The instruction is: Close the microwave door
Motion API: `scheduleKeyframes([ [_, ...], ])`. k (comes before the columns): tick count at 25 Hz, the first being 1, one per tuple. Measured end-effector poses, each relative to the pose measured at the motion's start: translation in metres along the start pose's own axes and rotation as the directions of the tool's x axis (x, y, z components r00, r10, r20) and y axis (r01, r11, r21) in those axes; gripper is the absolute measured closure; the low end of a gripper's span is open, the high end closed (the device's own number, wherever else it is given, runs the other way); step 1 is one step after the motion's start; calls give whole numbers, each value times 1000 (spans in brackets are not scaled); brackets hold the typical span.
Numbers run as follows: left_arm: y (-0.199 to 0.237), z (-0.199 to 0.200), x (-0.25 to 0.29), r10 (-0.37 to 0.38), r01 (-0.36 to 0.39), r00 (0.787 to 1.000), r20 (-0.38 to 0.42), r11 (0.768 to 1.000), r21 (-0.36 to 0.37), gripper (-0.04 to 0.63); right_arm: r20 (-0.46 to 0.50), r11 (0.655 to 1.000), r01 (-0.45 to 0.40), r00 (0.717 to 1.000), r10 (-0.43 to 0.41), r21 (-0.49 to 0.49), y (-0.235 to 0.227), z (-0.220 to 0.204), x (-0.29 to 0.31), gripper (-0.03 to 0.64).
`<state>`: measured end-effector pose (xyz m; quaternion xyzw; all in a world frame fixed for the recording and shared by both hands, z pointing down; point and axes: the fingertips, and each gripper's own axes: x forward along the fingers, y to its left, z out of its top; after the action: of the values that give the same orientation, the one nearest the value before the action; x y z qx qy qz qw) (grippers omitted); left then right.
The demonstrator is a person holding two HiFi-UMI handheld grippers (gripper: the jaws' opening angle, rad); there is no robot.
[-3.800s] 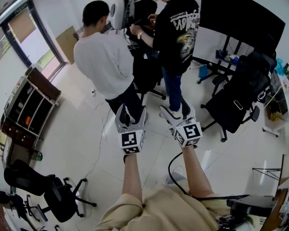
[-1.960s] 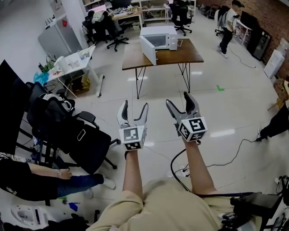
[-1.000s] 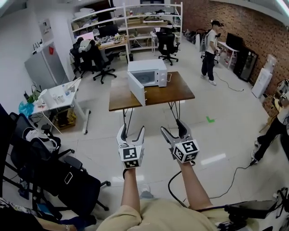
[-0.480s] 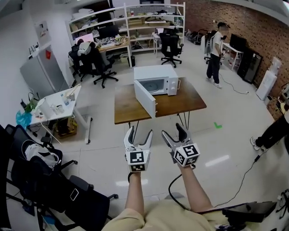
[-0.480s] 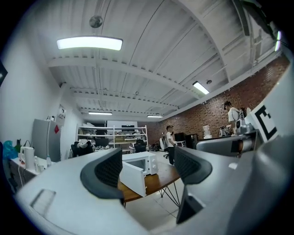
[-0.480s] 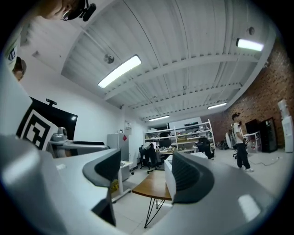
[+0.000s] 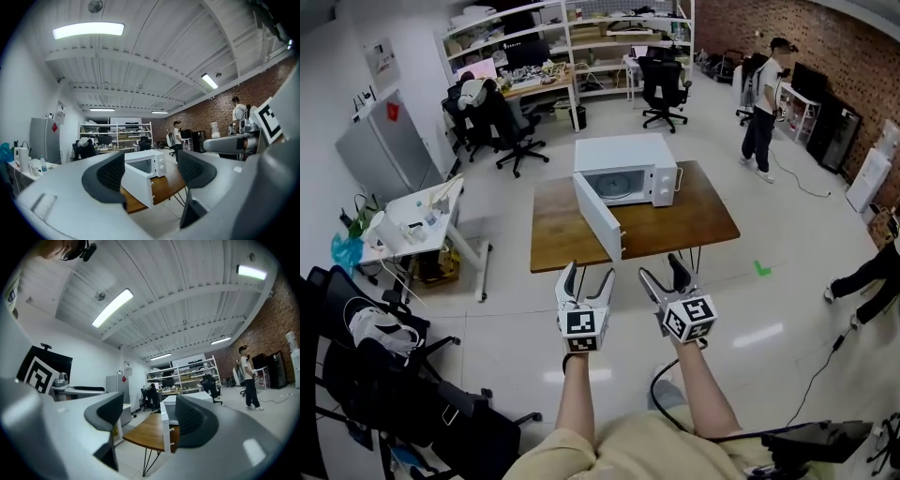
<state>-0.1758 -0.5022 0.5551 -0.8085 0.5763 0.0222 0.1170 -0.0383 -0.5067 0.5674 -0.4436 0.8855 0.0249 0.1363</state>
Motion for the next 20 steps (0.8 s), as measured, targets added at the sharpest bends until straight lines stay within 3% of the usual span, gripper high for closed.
scheduleKeyframes([
  [6,-14,17,85,60,-61,997,41,997,37,239,74,999,-24,997,26,-26,-97,35,38,281],
  [9,-20,13,117,76,-78,996,44,996,34,239,83,999,-43,996,44,-19,-128,30,54,281],
  [17,-22,-51,180,95,-88,991,-93,993,77,244,43,996,-62,997,59,71,-191,-17,100,281],
  [20,-8,-74,210,114,-111,986,-123,993,37,244,26,993,-93,995,91,77,-206,-40,121,281],
])
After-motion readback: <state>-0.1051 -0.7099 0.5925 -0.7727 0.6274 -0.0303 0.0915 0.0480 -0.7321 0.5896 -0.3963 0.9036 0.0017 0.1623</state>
